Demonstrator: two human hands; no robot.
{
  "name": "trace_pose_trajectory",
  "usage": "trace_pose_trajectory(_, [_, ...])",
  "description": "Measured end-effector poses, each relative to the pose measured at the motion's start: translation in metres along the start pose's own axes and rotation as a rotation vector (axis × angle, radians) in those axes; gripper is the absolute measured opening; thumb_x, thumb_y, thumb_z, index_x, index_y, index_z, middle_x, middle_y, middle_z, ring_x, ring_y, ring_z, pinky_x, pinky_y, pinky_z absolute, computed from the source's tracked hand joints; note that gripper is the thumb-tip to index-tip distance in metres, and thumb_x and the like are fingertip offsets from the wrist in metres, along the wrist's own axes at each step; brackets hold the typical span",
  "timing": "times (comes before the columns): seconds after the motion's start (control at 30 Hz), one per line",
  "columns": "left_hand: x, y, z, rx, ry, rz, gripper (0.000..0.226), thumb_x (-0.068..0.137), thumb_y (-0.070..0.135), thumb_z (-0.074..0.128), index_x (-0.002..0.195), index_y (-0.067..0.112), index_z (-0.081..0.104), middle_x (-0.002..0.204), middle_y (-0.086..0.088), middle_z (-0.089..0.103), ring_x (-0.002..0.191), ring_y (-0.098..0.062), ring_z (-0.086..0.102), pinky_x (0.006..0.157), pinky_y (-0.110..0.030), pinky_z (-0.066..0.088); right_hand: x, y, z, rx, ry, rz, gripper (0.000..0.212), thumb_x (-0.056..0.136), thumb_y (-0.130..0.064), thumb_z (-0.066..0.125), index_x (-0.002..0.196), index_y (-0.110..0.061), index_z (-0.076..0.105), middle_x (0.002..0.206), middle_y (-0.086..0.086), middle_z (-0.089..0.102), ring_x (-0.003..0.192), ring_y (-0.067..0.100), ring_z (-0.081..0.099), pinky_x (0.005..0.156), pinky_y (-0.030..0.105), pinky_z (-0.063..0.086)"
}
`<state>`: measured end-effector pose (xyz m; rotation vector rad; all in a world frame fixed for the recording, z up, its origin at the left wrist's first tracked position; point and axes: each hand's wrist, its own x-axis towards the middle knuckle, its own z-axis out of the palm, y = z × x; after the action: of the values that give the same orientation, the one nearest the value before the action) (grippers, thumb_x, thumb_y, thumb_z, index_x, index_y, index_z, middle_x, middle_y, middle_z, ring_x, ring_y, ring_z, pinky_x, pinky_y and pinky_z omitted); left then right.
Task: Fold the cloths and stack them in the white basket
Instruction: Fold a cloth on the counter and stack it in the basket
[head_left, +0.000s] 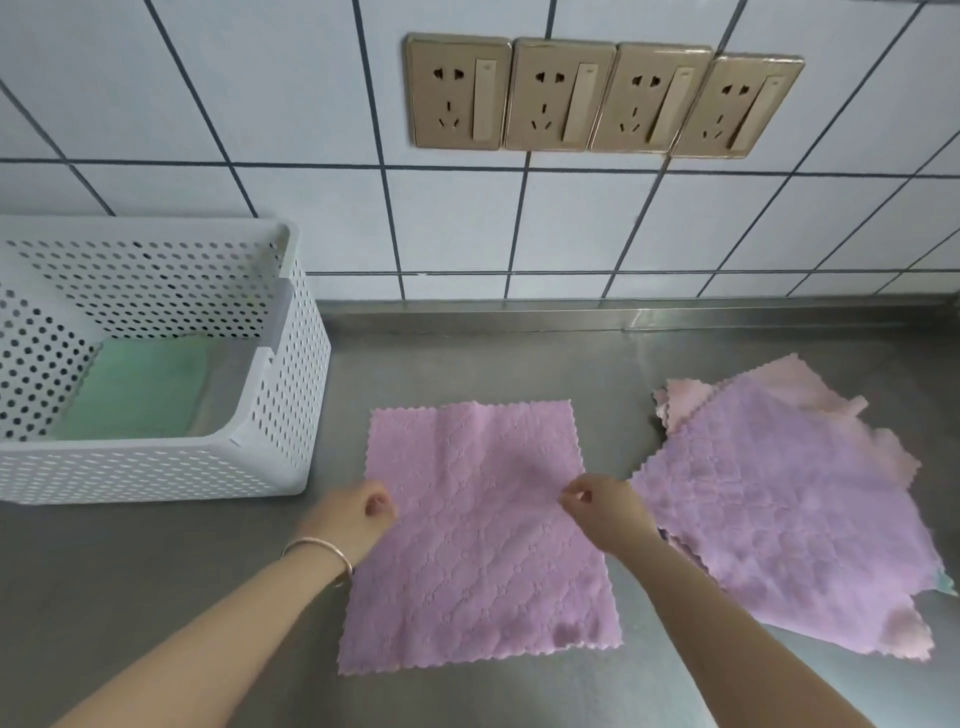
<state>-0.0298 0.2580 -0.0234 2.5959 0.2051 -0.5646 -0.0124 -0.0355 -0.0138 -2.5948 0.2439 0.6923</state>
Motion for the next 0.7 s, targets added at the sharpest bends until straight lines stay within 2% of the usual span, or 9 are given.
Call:
trace_pose_trajectory(0.1, [0.047,-0.005,-0.005,-0.145,0.129,-0.279,0.028,0.088,0.03,0.049,0.109,0.016,0.059,0.105,-0.011,0.066,0.097,-0.03,0.062,0.084,-0.034,0.048,0.039,-0.005,-0.004,0.184,0.082,0.243,0.031,0.089,-0.022,0.044,0.114,-0.021,0.062,0.111,0.007,0.067,0.095,0.026,0.059,0.074,0.027,0.046])
trace_pose_trajectory(0.2, [0.072,-0.008,-0.004,-0.233,0.19,-0.415,0.034,0.079,0.035,0.049,0.103,0.016,0.063,0.098,-0.011,0.071,0.087,-0.031,0.066,0.082,-0.038,0.053,0.057,-0.01,-0.003,0.199,0.134,0.4,0.032,0.09,-0.019,0.043,0.116,-0.015,0.061,0.116,0.012,0.063,0.105,0.031,0.059,0.076,0.03,0.042])
trace_pose_trajectory(0.37, [0.085,0.001,0.004,-0.164,0.233,-0.42,0.026,0.087,0.028,0.052,0.103,0.017,0.07,0.1,-0.011,0.072,0.091,-0.034,0.065,0.079,-0.036,0.053,0.076,-0.015,0.004,0.186,0.128,0.466,0.028,0.091,-0.024,0.046,0.099,-0.007,0.068,0.106,0.014,0.066,0.095,0.03,0.062,0.073,0.031,0.045])
trace_pose_trajectory(0.6, [0.089,-0.004,0.007,-0.103,0.279,-0.448,0.027,0.092,0.025,0.048,0.106,0.012,0.067,0.107,-0.016,0.068,0.096,-0.035,0.062,0.077,-0.035,0.048,0.078,-0.013,0.006,0.107,0.17,0.52,0.033,0.095,-0.027,0.043,0.114,-0.005,0.058,0.115,0.015,0.062,0.105,0.033,0.059,0.08,0.037,0.047])
trace_pose_trajectory(0.7, [0.085,-0.003,0.005,-0.147,0.321,-0.435,0.024,0.091,0.025,0.051,0.105,0.01,0.063,0.106,-0.017,0.067,0.097,-0.036,0.061,0.078,-0.036,0.047,0.073,-0.013,0.007,0.154,0.234,0.462,0.03,0.094,-0.027,0.045,0.116,-0.005,0.044,0.111,0.016,0.061,0.099,0.033,0.059,0.073,0.036,0.043])
